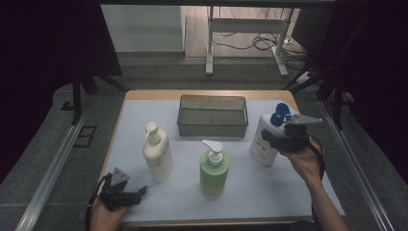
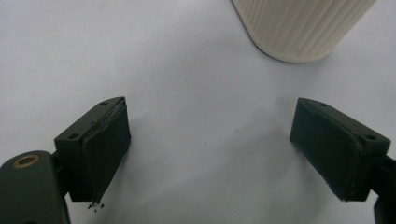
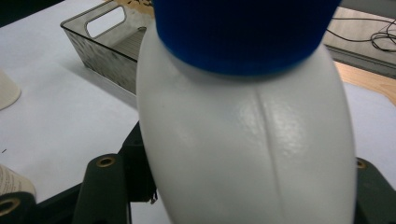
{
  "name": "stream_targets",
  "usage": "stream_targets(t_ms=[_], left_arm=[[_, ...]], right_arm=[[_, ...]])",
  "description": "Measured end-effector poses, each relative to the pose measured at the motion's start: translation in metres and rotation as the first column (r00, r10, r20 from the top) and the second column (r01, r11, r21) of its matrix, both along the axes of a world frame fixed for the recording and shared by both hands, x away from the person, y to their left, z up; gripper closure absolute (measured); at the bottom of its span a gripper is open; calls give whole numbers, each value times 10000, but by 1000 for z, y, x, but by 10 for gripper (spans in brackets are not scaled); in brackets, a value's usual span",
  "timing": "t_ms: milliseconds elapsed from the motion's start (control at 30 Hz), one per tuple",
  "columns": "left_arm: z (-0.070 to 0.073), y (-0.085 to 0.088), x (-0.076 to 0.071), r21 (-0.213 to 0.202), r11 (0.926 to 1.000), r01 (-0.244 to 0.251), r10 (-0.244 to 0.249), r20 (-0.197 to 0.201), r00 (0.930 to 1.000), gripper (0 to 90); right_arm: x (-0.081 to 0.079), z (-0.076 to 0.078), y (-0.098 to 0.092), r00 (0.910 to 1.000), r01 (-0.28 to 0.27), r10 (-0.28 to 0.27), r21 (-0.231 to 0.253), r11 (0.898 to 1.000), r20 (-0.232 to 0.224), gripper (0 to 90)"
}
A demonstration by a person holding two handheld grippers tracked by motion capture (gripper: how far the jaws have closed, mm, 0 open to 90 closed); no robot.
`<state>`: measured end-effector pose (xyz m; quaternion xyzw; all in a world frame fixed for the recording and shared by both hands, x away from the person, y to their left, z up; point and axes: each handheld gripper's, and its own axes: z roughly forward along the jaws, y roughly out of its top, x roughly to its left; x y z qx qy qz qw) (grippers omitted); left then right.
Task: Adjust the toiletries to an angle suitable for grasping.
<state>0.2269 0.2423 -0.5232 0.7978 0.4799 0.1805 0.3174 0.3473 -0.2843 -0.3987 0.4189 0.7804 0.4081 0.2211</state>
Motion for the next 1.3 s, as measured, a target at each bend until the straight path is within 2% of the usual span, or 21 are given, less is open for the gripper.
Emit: stream_targets(t_ms=[233,467,667,1033,1300], left_arm=[[0,0,0,1,10000,-1,1,2,10000,124],[0,0,0,-7,10000,-11,11,-1,10000,124],[0,0,0,-8,10000,-11,11,-1,10000,124],[0,0,0,-2,10000,-3,3,3,10000,124],[0,0,0,-2,10000,1,-1,-3,10000,124]], right_arm=[[-4,4,0,9998,-66,67,74,10000,-172,398],[-10,19,1,9998,-180,180,-19,9998,-28,398],[-13,28,2,9996,-292,293,120,9995,-40,398],[-16,52,17,9969,-778,776,182,9968,82,399],[-10,63,27,9967,-802,798,241,9965,142,399]])
